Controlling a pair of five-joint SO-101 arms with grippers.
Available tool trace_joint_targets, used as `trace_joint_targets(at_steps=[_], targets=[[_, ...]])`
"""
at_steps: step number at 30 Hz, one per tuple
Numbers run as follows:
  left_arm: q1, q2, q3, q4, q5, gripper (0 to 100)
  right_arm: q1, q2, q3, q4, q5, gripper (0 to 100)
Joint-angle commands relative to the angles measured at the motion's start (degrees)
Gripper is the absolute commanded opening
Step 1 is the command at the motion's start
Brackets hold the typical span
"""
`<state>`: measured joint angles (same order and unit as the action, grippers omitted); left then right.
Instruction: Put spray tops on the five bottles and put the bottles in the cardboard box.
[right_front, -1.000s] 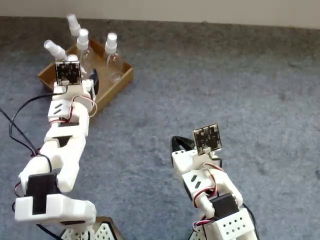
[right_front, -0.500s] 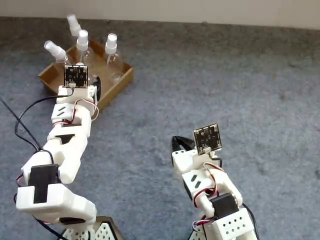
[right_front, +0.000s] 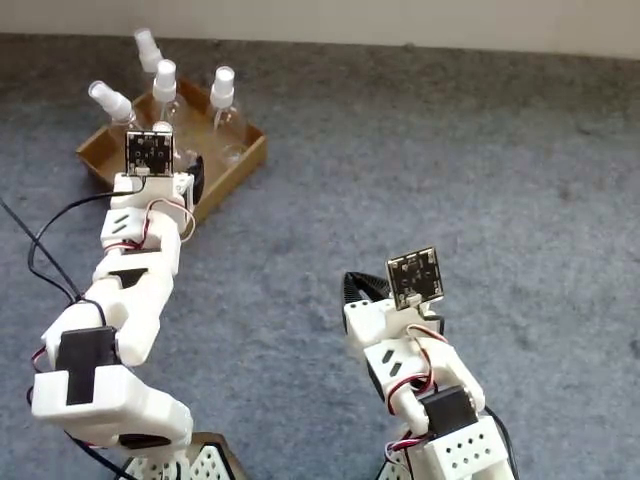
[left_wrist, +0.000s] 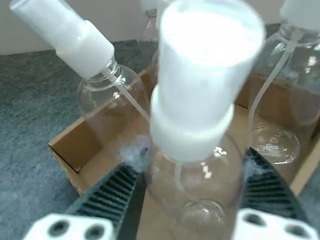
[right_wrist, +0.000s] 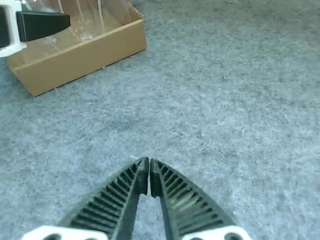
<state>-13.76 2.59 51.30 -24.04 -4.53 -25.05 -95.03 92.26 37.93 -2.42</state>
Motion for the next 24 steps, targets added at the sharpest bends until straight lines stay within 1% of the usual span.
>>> trace_joint_targets(at_steps=[1,4,9,12,15,19,24], targets=[[-0.7,-0.7,-0.3,-0.8,-0.2,24,0.7,-0.6,-0.6,-1.3,1.7,0.8],[-0.7,-0.7,-0.3,-0.8,-0.2,24,0.7,-0.6,-0.5,-1.3,4.0,0.8],[-0.7,-1.3,-0.3,-0.7,-0.2,24,0.7,-0.6,0.7,-1.4,4.3,0.8],[-0.7,-4.7,0.6,0.0,-0.2,24,0.7,-0.6,2.3,-5.1,4.4,0.8],[-0.6,-10.0,2.7,3.0,-0.3,24,0.8,-0.6,4.3,-8.2,4.5,0.8],[-0.7,-16.9,4.5,8.4,-0.4,24,1.0,-0.6,4.3,-8.5,4.5,0.8],[-0.7,-25.5,6.3,14.8,-0.4,24,6.7,-0.7,3.7,-6.8,4.5,0.8]])
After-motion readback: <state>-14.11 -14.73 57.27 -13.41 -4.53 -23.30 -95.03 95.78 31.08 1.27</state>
